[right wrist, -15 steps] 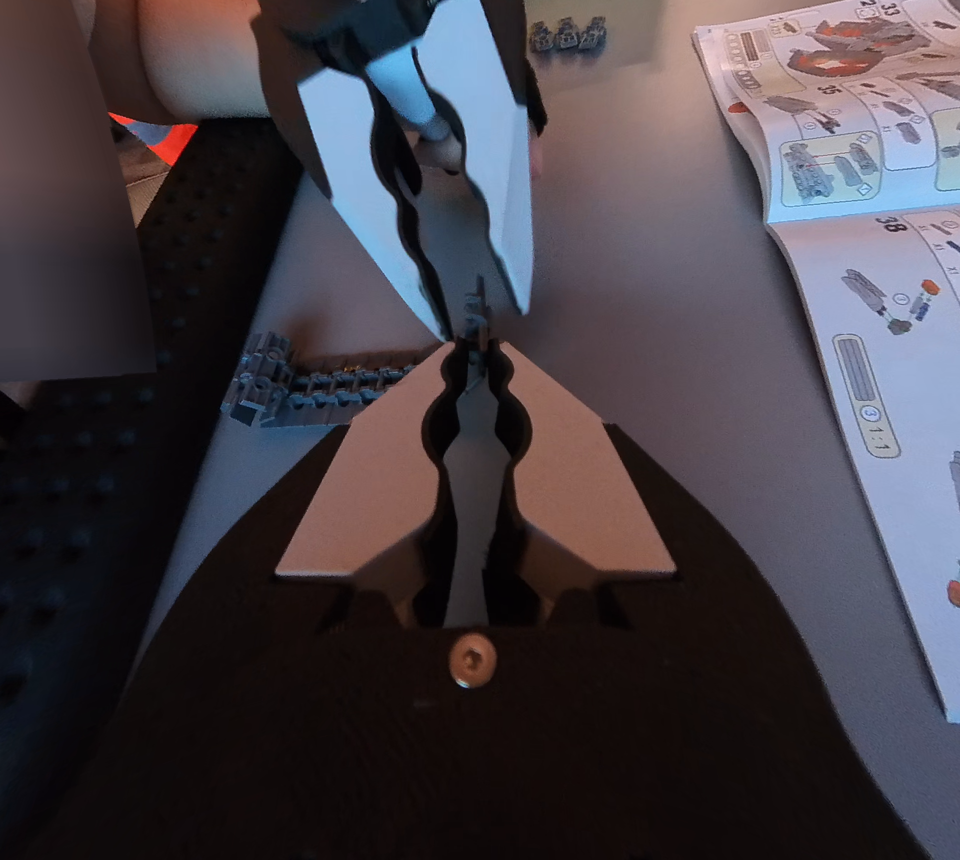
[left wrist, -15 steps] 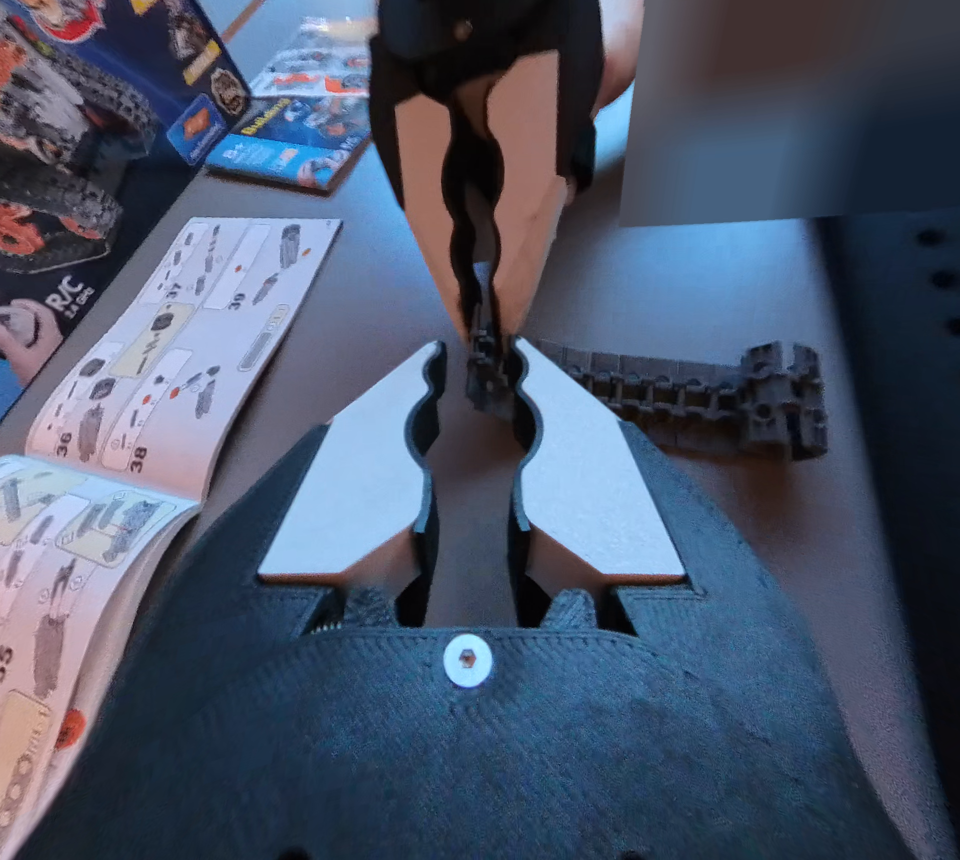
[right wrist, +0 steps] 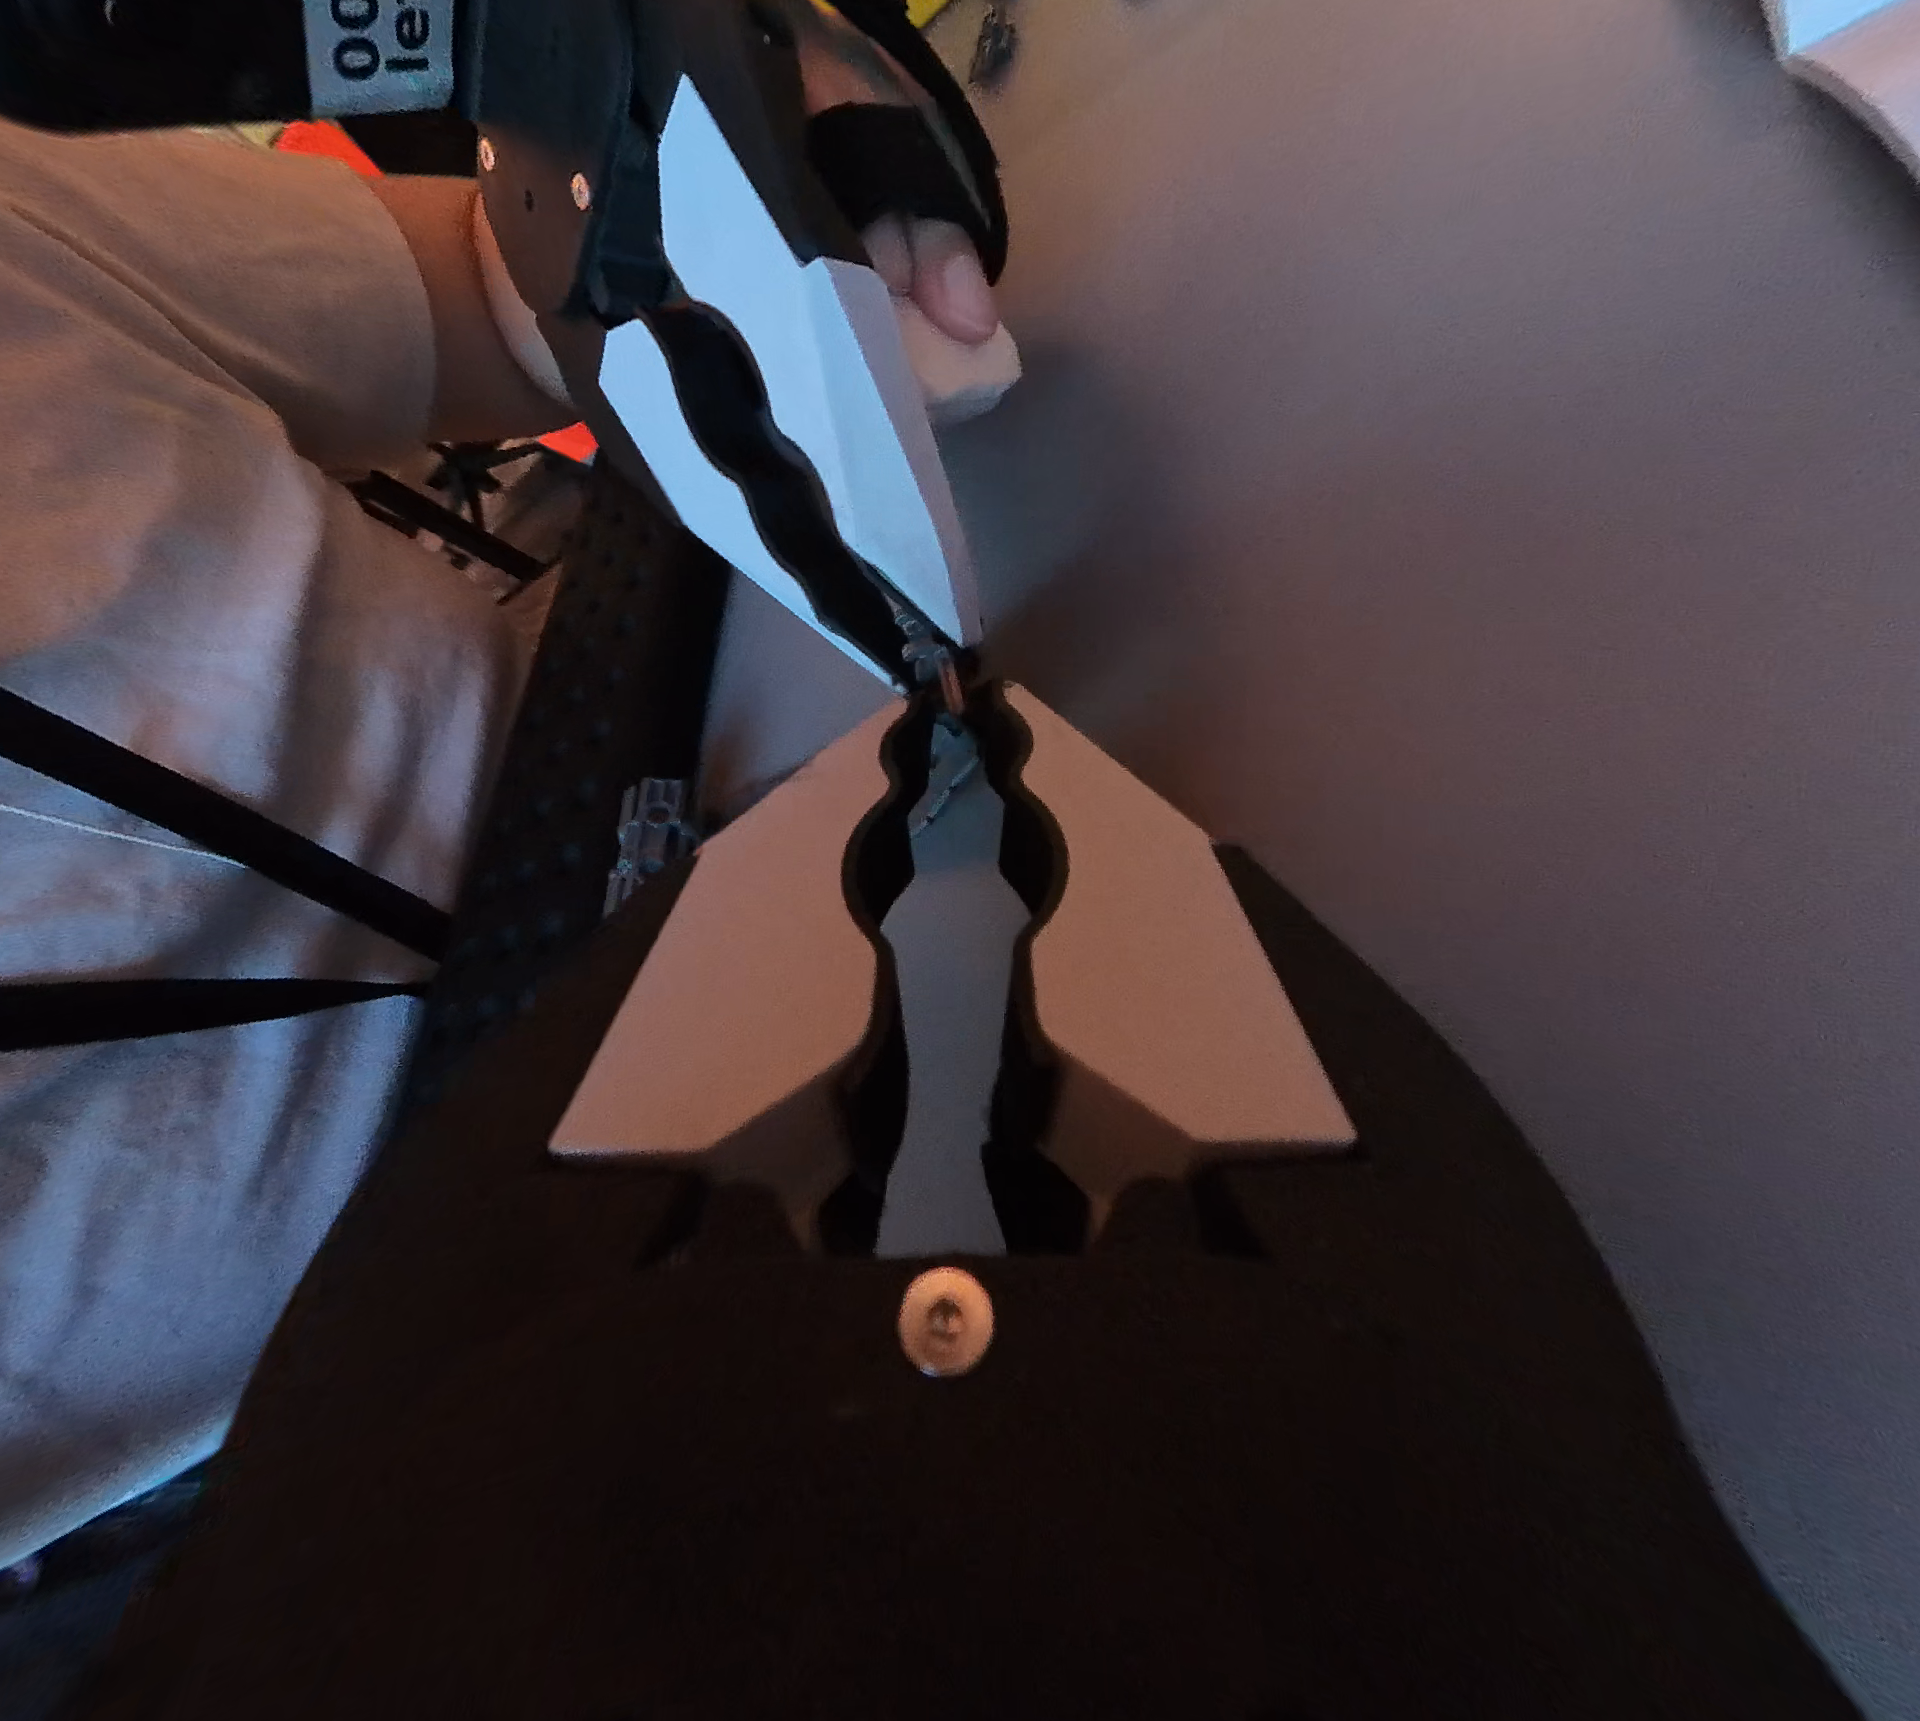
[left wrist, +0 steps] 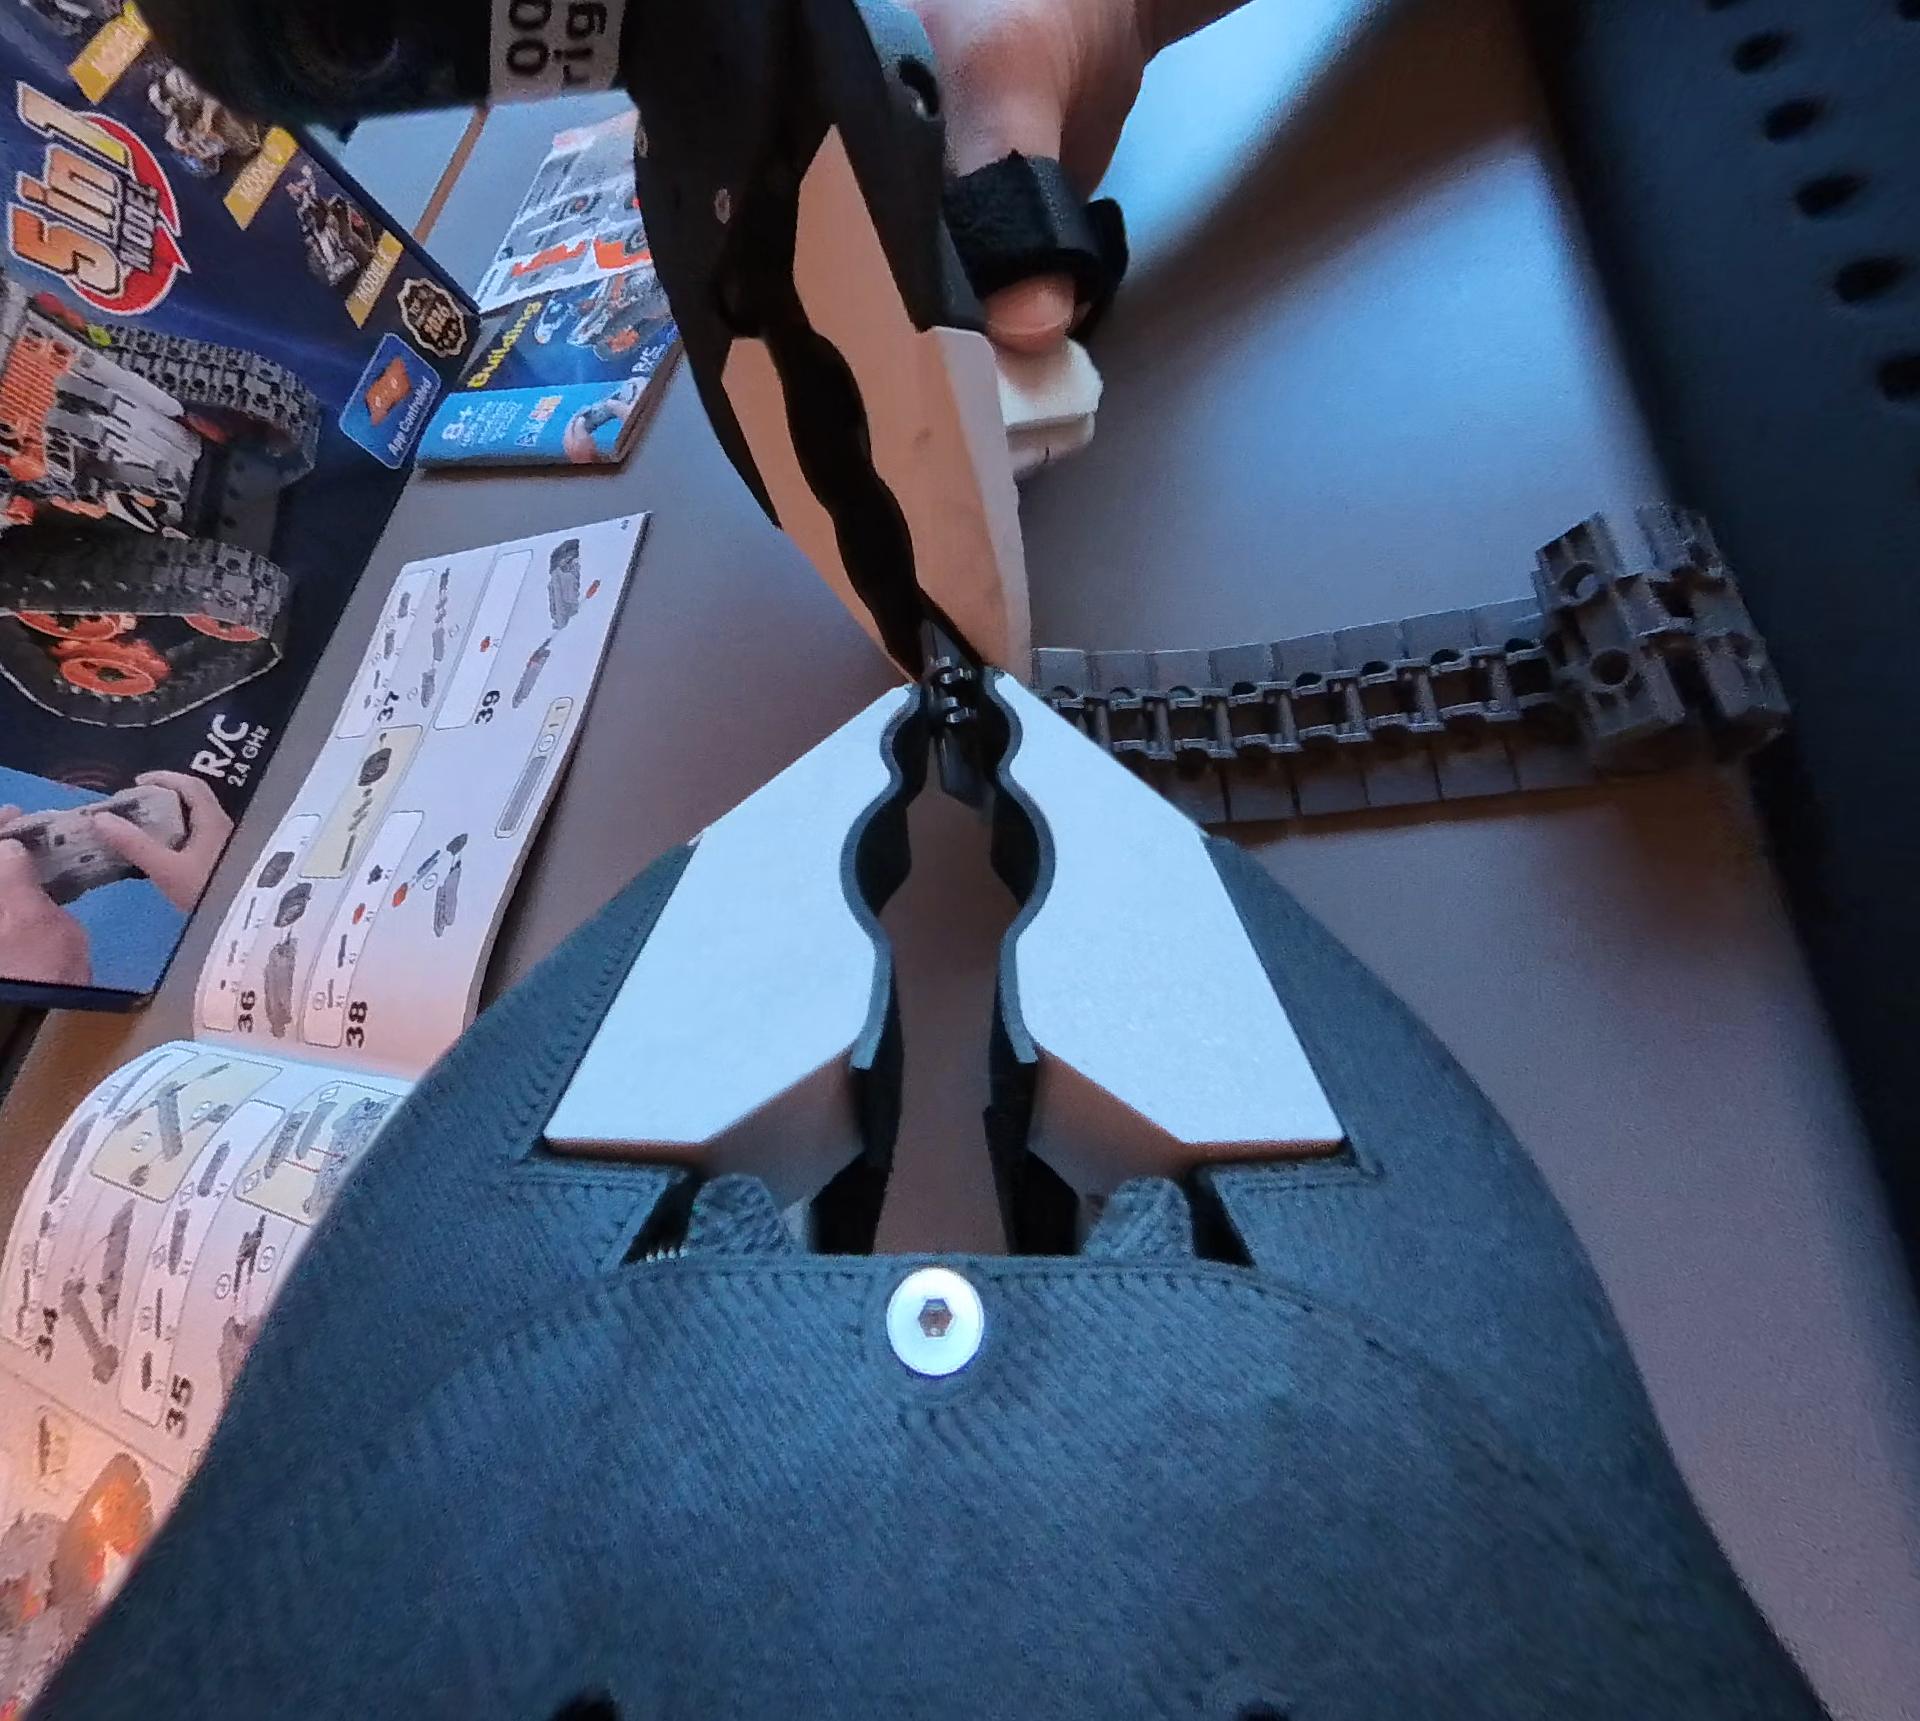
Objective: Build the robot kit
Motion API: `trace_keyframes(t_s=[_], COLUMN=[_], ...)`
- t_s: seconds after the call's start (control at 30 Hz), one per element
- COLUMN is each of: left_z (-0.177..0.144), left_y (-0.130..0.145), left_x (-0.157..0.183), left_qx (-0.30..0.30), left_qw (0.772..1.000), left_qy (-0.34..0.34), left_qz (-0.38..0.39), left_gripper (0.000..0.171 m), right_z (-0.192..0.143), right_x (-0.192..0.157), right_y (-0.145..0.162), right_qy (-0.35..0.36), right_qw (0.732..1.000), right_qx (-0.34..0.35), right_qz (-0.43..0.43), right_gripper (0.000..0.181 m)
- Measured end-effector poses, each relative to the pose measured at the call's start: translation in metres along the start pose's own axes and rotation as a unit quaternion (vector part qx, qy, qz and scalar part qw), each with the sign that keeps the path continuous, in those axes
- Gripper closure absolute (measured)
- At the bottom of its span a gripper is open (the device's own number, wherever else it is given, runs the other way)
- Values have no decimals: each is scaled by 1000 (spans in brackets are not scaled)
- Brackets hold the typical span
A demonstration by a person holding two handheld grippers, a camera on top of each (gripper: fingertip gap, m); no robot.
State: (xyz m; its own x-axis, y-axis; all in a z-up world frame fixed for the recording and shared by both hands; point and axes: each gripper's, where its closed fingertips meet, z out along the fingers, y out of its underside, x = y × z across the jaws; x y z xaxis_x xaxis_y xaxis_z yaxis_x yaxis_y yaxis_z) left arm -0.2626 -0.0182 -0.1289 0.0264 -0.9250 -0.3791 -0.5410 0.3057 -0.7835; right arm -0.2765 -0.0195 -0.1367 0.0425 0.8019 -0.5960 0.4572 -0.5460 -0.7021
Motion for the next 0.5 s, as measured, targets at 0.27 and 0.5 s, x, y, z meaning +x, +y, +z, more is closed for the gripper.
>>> trace_keyframes(t_s=[0.27, 0.5], left_z=[0, -2], left_y=[1, 3], left_x=[3, -1], left_qx=[7, 25], left_qw=[1000, 994], left_qy=[12, 43], left_qz=[-11, -101], left_gripper=[164, 163], right_z=[1, -2], right_x=[0, 3], right_y=[3, 0], right_qy=[-4, -4], right_qw=[1000, 1000], right_qx=[-11, 1], right_qz=[10, 15], right_gripper=[174, 179])
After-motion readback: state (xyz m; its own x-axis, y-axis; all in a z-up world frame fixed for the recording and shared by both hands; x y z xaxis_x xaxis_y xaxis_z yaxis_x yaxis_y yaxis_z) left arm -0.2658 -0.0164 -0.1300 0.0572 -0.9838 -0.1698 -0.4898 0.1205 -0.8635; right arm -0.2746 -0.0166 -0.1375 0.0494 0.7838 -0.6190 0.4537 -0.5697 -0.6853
